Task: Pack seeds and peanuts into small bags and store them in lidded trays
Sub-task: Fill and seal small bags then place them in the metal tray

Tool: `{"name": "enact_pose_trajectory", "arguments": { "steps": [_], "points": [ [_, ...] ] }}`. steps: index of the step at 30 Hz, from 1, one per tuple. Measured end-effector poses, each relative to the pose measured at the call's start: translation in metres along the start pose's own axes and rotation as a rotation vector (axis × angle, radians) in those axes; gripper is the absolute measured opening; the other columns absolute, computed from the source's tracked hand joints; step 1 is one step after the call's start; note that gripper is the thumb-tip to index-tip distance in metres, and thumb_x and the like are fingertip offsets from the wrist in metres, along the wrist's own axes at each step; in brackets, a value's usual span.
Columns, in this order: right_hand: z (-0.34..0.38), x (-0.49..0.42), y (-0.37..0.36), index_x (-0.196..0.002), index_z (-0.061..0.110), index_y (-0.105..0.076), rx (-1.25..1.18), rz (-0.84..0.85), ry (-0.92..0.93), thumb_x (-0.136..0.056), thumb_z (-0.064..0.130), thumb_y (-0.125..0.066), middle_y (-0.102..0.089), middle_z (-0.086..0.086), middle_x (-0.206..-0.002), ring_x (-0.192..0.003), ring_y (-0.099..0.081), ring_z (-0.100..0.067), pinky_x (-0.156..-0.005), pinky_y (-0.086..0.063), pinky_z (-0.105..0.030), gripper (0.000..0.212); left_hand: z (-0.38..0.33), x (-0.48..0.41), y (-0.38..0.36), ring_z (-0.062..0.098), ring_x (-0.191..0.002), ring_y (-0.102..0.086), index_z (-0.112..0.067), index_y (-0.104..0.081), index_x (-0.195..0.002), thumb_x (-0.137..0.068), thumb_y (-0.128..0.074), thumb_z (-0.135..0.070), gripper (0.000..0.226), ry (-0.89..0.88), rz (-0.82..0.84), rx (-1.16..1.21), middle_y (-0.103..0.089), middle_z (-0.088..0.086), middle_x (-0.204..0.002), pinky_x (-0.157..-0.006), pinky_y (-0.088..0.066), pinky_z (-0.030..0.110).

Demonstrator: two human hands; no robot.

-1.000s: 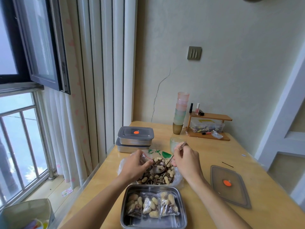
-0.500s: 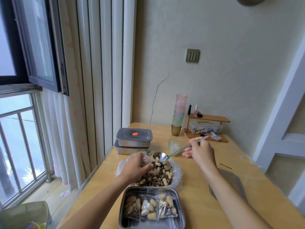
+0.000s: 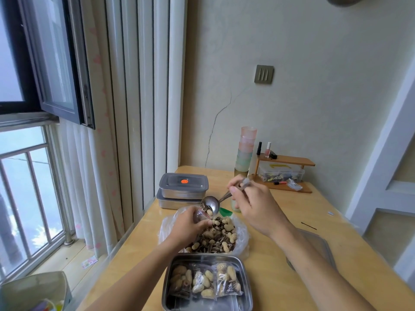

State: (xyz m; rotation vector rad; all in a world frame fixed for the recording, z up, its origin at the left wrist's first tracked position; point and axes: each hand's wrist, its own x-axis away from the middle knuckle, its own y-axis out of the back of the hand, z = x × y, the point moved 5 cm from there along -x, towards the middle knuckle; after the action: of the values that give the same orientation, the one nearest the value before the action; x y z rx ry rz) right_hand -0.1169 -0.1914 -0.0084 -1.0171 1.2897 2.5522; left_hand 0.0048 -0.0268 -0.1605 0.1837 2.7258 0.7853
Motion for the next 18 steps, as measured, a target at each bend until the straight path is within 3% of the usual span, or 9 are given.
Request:
{"name": "enact_pose_trajectory", "arguments": {
  "steps": [4, 8, 11, 14, 18],
  "points": [
    [0.016, 0.0, 0.002, -0.103, 0.015, -0.062, 0.061, 0.0, 0.203, -0.107, 0.019, -0.05, -0.056, 0.008, -0.079, -0.072, -0.052, -0.007, -0.066, -0.04, -0.02, 0.014, 0.003, 0.0, 0.001, 0.004, -0.082, -0.064, -0.013, -0.062, -0.112, -0.082, -0.084, -0.041, 0.047, 0.016, -0.015, 0.064, -0.07, -0.007, -0.094, -0.061, -0.041, 0.011],
    [0.016, 0.002, 0.004, -0.103, 0.016, -0.062, 0.057, 0.004, 0.215, -0.107, 0.018, -0.05, -0.06, 0.006, -0.081, -0.071, -0.058, -0.012, -0.064, -0.045, -0.028, 0.013, 0.004, 0.002, 0.004, 0.007, -0.078, -0.06, -0.013, -0.061, -0.112, -0.084, -0.083, -0.04, 0.045, 0.015, -0.029, 0.057, -0.067, -0.003, -0.092, -0.06, -0.042, 0.009],
    [0.0, 0.0, 0.009, -0.095, 0.012, -0.062, 0.001, -0.146, 0.048, -0.109, 0.014, -0.048, -0.068, -0.004, -0.081, -0.065, -0.068, -0.013, -0.058, -0.053, -0.031, 0.02, 0.007, 0.002, 0.006, 0.013, -0.084, -0.065, -0.015, -0.061, -0.109, -0.086, -0.081, -0.042, 0.04, 0.022, -0.039, 0.072, -0.069, -0.003, -0.094, -0.07, -0.053, 0.02],
    [-0.035, 0.004, 0.012, -0.091, 0.012, -0.063, -0.116, -0.331, -0.222, -0.107, 0.023, -0.054, -0.073, -0.001, -0.071, -0.057, -0.071, -0.008, -0.057, -0.06, -0.029, 0.022, 0.01, 0.004, 0.011, 0.017, -0.09, -0.068, -0.015, -0.06, -0.107, -0.094, -0.071, -0.044, 0.033, 0.045, -0.079, 0.079, -0.071, 0.0, -0.094, -0.079, -0.054, 0.033],
    [-0.071, 0.018, -0.007, -0.096, 0.006, -0.066, -0.297, -0.284, -0.534, -0.106, 0.032, -0.055, -0.076, -0.004, -0.067, -0.057, -0.075, -0.02, -0.057, -0.062, -0.033, 0.03, 0.006, 0.007, 0.017, 0.015, -0.086, -0.069, -0.015, -0.056, -0.108, -0.1, -0.059, -0.047, 0.033, 0.061, -0.122, 0.132, -0.073, -0.001, -0.091, -0.075, -0.054, 0.031]
  ]
}}
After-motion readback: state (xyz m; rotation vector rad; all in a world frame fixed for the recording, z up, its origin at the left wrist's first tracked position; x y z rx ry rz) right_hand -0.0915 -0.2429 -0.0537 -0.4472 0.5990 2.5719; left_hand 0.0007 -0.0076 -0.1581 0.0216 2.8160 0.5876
